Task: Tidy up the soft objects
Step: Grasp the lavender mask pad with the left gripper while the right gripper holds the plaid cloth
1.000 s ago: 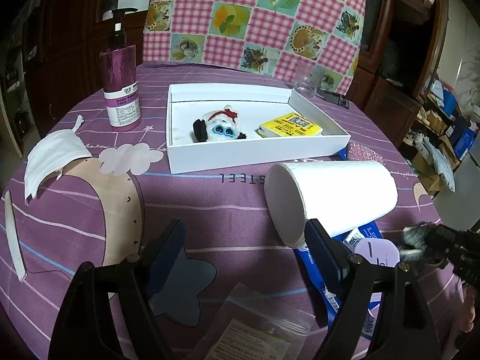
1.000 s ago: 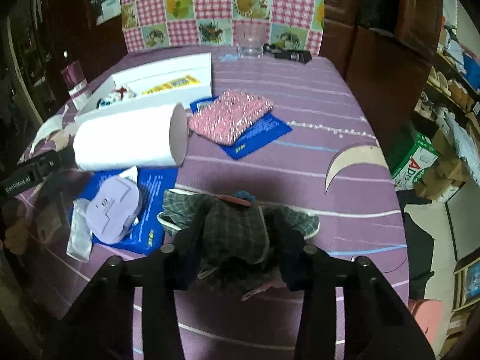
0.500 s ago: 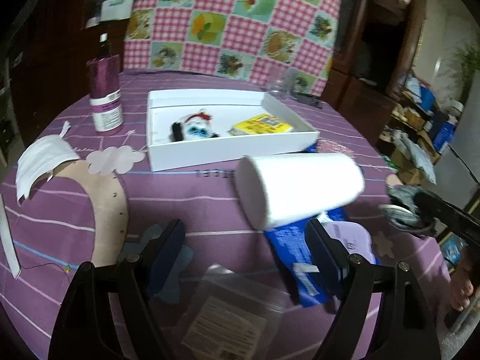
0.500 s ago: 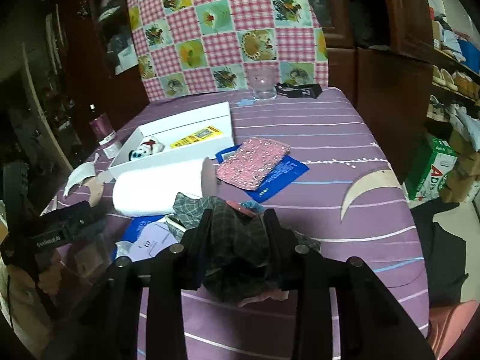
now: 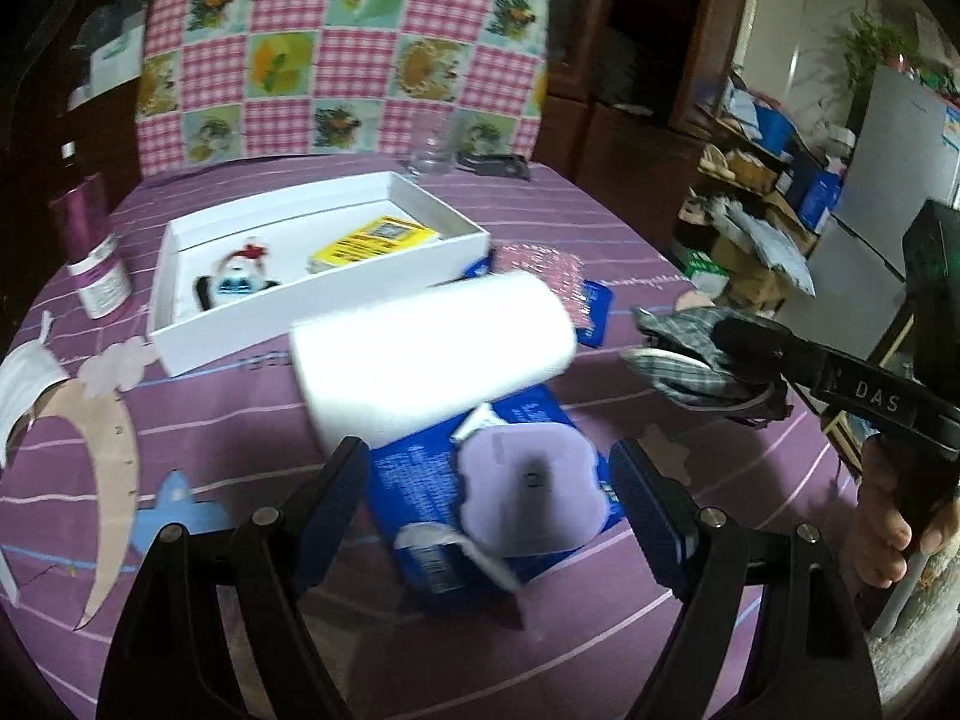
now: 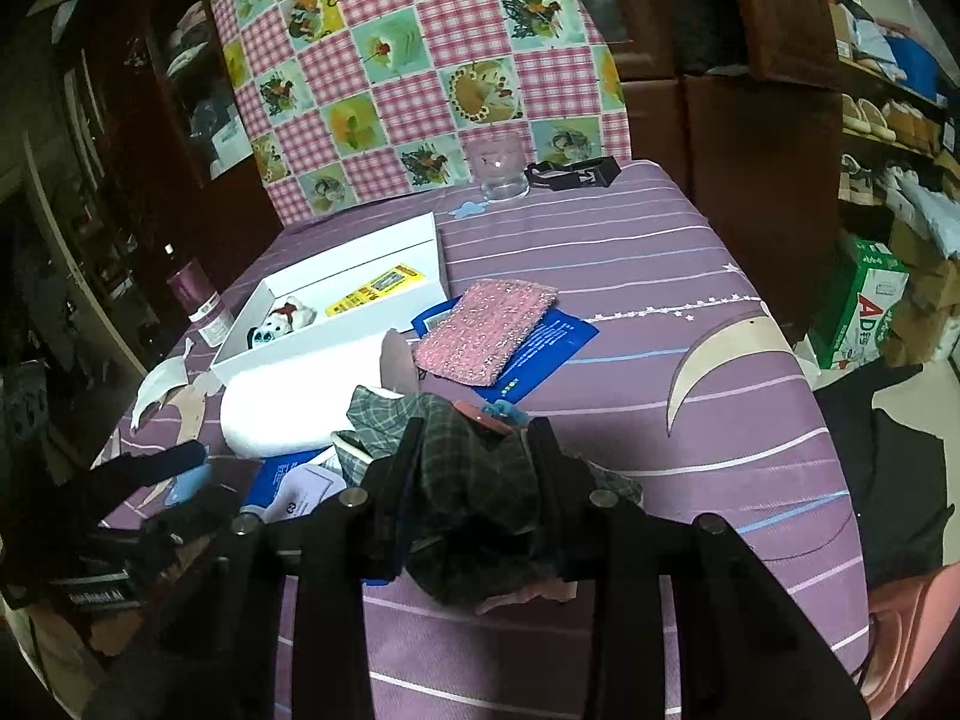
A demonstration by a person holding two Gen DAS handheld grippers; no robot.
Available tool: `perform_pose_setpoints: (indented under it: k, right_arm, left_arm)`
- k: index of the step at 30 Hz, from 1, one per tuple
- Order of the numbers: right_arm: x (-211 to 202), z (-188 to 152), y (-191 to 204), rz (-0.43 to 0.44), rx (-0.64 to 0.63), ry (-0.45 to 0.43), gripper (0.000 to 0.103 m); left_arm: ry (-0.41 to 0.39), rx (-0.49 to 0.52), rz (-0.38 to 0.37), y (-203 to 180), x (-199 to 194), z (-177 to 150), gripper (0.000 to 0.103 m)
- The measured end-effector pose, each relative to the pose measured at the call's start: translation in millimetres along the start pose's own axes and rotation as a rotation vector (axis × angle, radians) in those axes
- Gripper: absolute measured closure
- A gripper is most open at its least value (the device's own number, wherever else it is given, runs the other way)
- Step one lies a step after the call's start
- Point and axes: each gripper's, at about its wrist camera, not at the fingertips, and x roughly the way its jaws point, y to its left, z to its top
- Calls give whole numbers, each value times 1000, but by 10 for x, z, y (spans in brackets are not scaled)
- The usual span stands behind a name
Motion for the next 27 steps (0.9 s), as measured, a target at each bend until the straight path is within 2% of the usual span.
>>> perform_pose_setpoints:
  k: [6, 9, 12, 17, 20, 27]
  right_arm:
    - [6, 8, -29, -14, 12, 6, 68]
    - [-3, 14, -40, -14, 17, 6, 68]
    - [-5, 16, -40, -15, 16, 7, 68]
    - [-7, 16, -40, -17, 14, 9, 68]
    - [-4, 12, -42, -22, 12, 11, 68]
    - [7, 9, -46, -28, 8, 11, 68]
  left_arm:
    - [65, 59, 7, -173, 201, -41, 22]
    - [86, 80, 6, -214, 255, -71, 36]
    - [126, 88, 18, -228, 365, -92, 45]
    - [133, 102, 23, -239, 394, -102, 46]
    - [156, 84, 17, -206, 440, -113, 51]
    - [158, 46, 10, -127, 425, -122, 68]
